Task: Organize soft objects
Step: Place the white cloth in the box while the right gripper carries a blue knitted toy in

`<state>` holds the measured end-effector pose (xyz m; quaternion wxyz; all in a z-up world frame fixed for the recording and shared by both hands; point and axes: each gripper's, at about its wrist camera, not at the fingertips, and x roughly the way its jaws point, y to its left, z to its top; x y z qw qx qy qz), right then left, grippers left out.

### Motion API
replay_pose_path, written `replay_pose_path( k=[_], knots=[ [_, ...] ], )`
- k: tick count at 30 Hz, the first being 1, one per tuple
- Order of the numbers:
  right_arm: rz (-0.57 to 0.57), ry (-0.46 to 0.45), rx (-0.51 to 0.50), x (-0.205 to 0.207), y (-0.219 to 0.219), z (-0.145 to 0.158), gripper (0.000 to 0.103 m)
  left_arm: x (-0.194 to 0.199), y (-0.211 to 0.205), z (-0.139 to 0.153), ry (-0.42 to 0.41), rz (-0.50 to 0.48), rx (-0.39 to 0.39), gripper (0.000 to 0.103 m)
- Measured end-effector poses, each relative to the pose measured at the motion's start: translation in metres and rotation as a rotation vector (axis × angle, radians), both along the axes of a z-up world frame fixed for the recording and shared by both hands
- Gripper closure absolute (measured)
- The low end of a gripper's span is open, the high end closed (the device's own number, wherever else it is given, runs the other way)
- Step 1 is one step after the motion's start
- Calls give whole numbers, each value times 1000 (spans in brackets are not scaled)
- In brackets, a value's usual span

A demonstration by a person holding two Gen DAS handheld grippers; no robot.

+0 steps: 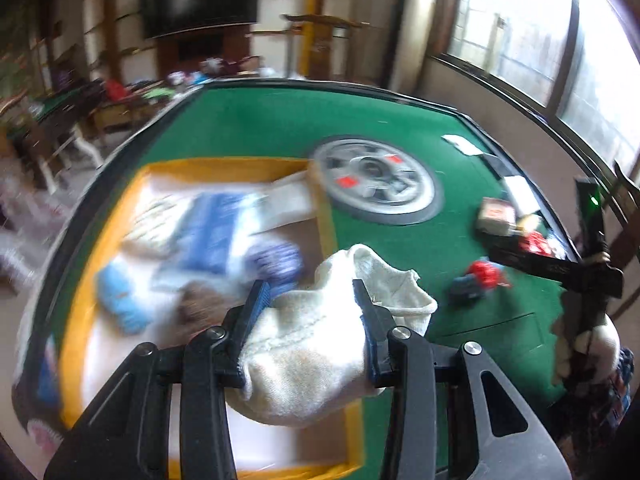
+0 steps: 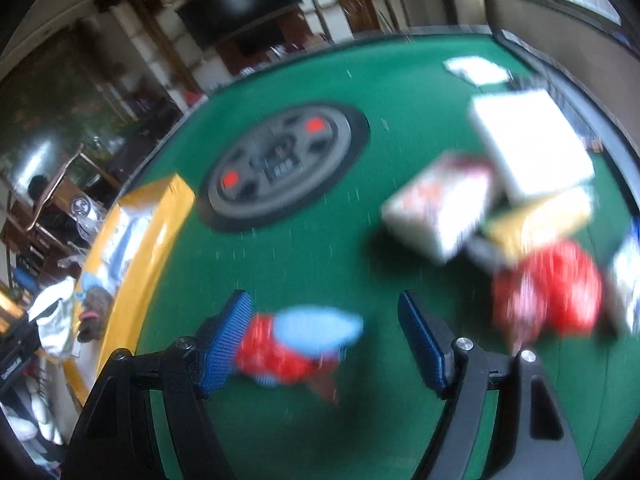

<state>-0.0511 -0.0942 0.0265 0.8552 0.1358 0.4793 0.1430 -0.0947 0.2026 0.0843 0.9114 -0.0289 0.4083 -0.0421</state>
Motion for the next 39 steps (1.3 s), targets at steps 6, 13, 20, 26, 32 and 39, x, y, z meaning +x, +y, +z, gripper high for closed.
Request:
replay_pose_path(
  k=[6,13,20,26,32,39],
  knots=[
    [-43,82,42,6,6,-10,31,-9,57,-29,73,165,10,64],
    [-1,39,-139,10,58,-10,52,-4,81,-41,113,244,19,50],
    [41,-21,-167,-1,66,2,67,-18,96,-29,47,293,13,50],
    [220,-115,-61,-23,112,48,67,-28,113,-34,62,318,-49,49],
    [522,-72,-65,-43,217,50,67,-38,107,-31,51,311,-32,49],
    [599,-26,-236,-41,287,13,65,-59,104,0,-84,411,132,31]
  ],
)
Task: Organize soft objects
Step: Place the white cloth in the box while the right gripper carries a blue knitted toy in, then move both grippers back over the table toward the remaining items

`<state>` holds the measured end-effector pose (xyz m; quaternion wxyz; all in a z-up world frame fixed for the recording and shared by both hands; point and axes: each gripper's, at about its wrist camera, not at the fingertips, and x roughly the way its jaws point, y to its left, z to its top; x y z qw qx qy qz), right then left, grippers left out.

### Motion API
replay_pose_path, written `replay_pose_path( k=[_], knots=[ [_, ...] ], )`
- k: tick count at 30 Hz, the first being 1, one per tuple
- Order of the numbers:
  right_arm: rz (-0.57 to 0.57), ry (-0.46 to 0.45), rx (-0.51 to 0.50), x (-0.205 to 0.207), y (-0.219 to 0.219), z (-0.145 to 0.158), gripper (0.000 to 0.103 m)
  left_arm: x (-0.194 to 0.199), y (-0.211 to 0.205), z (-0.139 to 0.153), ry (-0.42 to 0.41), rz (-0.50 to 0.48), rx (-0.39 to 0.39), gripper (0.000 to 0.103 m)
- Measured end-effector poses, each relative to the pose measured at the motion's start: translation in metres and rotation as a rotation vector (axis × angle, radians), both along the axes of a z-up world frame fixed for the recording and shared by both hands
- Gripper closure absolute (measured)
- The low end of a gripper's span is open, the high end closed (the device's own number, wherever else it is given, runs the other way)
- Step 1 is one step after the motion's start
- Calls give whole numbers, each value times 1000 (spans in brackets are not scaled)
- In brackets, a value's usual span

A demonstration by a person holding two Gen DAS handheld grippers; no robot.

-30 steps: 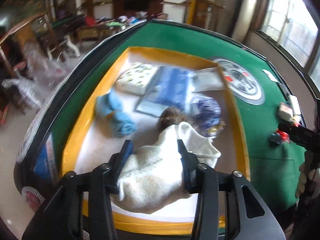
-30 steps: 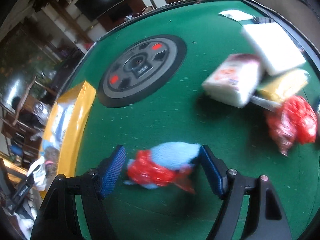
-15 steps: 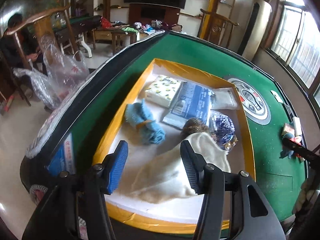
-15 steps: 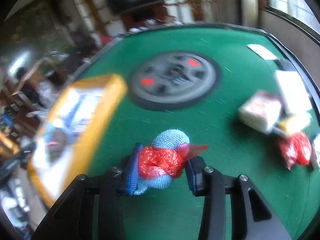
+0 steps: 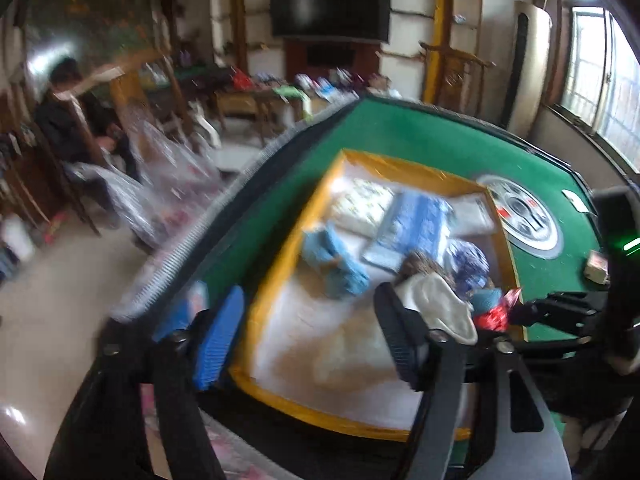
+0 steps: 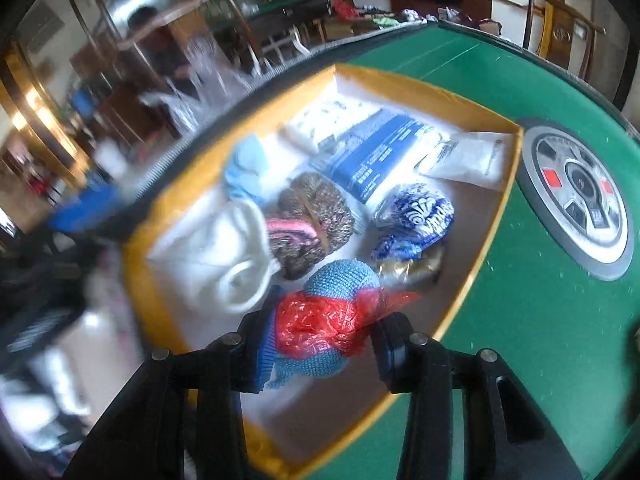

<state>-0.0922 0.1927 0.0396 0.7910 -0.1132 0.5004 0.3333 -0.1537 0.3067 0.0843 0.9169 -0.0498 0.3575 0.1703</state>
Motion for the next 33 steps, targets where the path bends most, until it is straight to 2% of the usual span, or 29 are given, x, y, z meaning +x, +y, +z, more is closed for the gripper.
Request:
replay_pose_path(
  k=[2,5,7,14,22,33],
  knots=[
    [-2,-13,-43,2,8,-8,59,-5,1,6,-29,28,38,25],
    [-15,2,-20,1,11,-8,54,-7,4,10,-48,48,59,24],
    [-13,-21,1,-1,7,-2,48,-5,5,9,-40,51,65,24],
    [-43,-103,69,-11,-13,30,42,-5,-6,7,-19,37,81,24],
    [-128,-101,118,-5,-53,34,41,-3,-29,13,-13,17,127,24],
    [-287,-80,179,10,-140,33,41,6,-73,19,5,-40,197,24]
  ],
)
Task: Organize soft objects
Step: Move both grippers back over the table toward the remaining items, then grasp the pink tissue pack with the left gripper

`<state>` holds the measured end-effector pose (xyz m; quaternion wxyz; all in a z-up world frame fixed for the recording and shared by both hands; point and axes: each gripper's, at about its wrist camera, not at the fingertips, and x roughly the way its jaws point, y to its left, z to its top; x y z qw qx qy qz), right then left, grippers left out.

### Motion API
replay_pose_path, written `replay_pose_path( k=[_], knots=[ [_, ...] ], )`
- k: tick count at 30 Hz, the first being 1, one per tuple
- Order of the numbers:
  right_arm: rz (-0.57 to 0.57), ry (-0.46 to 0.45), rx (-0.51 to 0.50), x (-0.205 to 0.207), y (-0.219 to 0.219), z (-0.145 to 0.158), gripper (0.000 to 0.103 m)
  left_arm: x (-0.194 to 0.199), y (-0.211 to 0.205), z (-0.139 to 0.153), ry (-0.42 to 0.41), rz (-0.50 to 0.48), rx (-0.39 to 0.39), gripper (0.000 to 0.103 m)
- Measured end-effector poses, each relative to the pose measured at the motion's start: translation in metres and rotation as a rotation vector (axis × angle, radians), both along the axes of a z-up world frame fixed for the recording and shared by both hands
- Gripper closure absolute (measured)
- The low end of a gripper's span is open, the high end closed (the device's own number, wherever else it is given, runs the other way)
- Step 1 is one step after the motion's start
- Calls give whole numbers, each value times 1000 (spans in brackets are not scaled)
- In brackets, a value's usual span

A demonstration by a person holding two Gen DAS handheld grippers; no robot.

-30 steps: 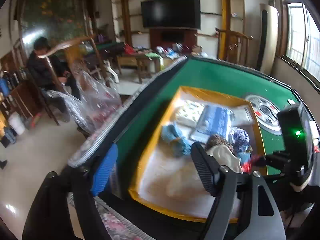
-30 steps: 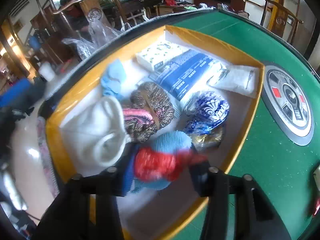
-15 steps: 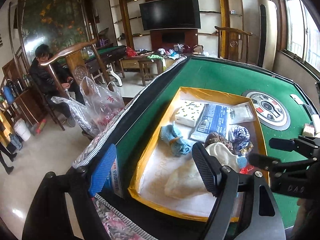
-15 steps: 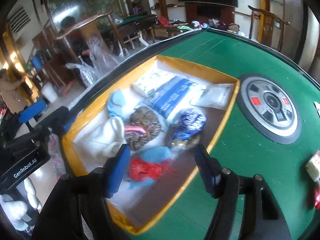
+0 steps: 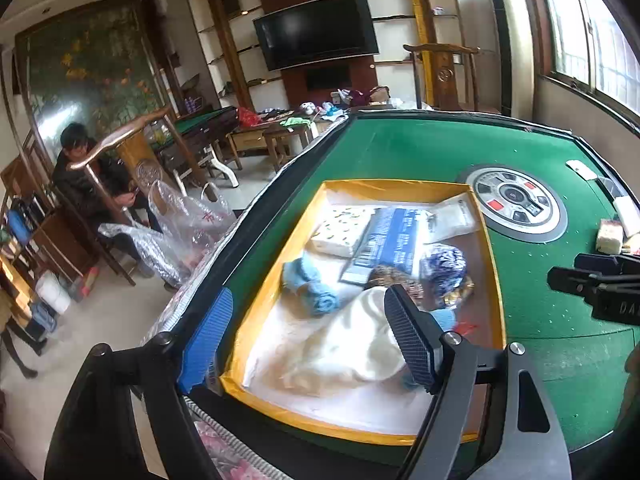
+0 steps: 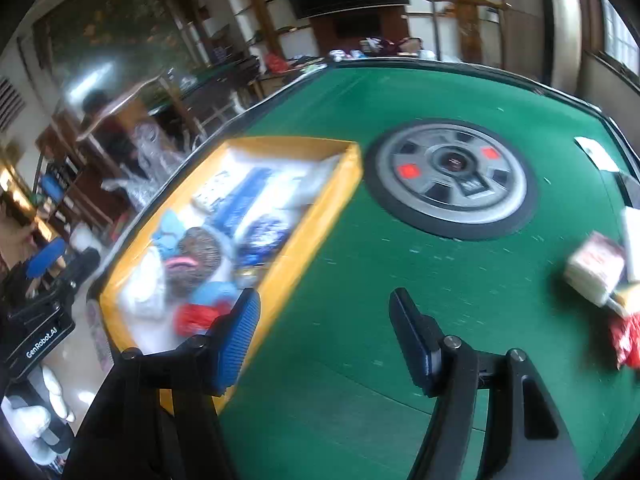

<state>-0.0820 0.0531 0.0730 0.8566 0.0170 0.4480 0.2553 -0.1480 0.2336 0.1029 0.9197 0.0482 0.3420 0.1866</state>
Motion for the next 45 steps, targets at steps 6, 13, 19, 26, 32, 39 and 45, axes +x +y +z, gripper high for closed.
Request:
replay_pose_path(
  k=[6,13,19,26,32,39,45],
  knots=[
    [-73,8,33,3,-44,-3,41,5,-26,2,15,-34,36,24],
    [-196,-13,83,15,-113,4,41,19,-54,4,69,-172,-71,24],
    [-498,-83,169,33,-227,21,38,59,-84,0,176,-415,-396,25],
    [-716,-116,299,41,-317,9,36,117,-181,-14,256,-632,-356,25],
    [-775,-43,378,37,-348,-11,35,173,-261,-44,323,-760,-405,25],
    [-756,-65,377,35,-346,-6,35,229,-305,-64,343,-812,-469,25],
    [-756,-66,373,40,-345,-8,35,241,-331,-89,406,-865,-465,22]
  ],
)
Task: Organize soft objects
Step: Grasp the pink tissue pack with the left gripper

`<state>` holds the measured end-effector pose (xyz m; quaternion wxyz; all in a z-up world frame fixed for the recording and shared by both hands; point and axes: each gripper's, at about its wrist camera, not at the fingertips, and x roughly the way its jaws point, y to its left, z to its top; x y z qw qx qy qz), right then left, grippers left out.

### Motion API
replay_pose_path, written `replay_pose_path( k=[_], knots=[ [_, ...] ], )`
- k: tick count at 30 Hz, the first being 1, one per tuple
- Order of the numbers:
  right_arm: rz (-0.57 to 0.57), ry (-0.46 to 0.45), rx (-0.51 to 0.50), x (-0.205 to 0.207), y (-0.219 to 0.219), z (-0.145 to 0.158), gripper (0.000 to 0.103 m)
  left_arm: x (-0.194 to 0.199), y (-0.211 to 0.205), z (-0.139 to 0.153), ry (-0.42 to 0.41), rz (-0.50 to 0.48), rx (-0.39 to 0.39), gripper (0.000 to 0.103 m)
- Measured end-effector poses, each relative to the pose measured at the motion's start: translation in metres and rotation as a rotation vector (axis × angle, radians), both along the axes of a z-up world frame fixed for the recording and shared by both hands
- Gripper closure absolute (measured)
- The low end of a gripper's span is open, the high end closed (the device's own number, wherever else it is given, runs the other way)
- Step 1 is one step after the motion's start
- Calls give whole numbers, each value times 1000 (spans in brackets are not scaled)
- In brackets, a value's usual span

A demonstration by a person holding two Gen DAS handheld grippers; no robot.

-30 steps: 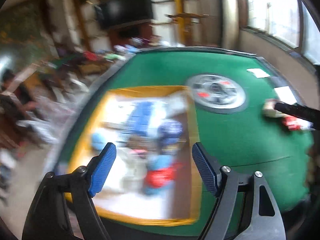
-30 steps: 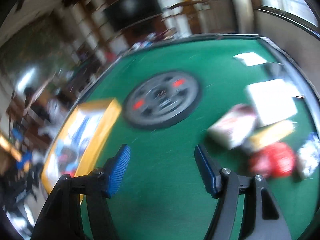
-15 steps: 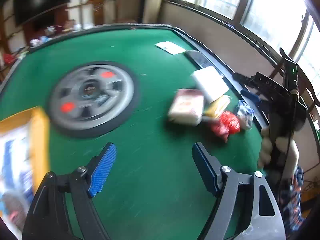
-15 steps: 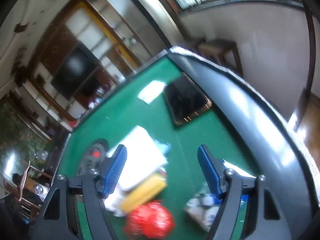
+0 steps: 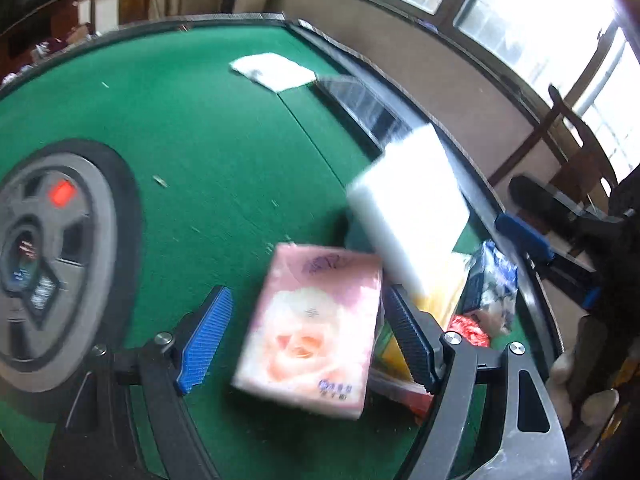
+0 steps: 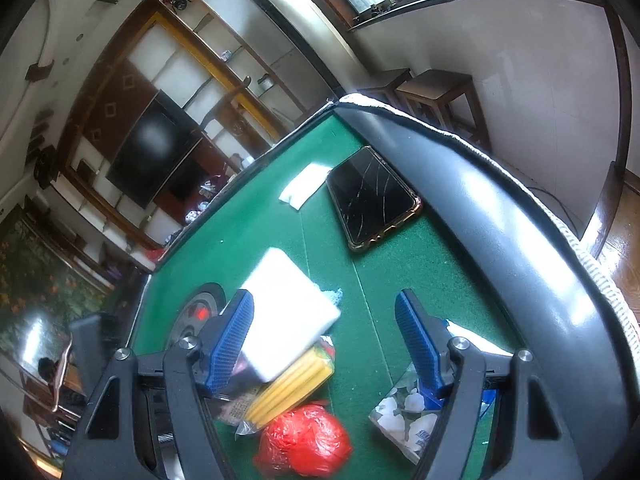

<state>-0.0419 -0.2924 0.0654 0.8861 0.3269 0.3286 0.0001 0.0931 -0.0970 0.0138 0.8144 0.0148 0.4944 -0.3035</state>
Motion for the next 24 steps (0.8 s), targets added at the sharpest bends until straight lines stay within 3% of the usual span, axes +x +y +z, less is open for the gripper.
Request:
replay_pose_path(
  k=[3,4,5,9,13,24],
  knots=[
    [4,8,-4,2,2,-1,35,-6,-4,1,-21,2,28,25],
    [5,10,-8,2,2,-2,35,-8,-5,3,-15,4,26,41],
    [6,15,-12,2,3,-2,35,-10,-4,5,-13,-2,22,49],
    [18,31,-22,4,5,-5,35,-25,6,14,-46,-11,42,50],
    [24,37,-25,5,6,-8,35,-42,30,27,-60,0,6,50],
    [45,17,6,2,6,-10,35,-126,130,72,-124,154,-88,49]
  ],
)
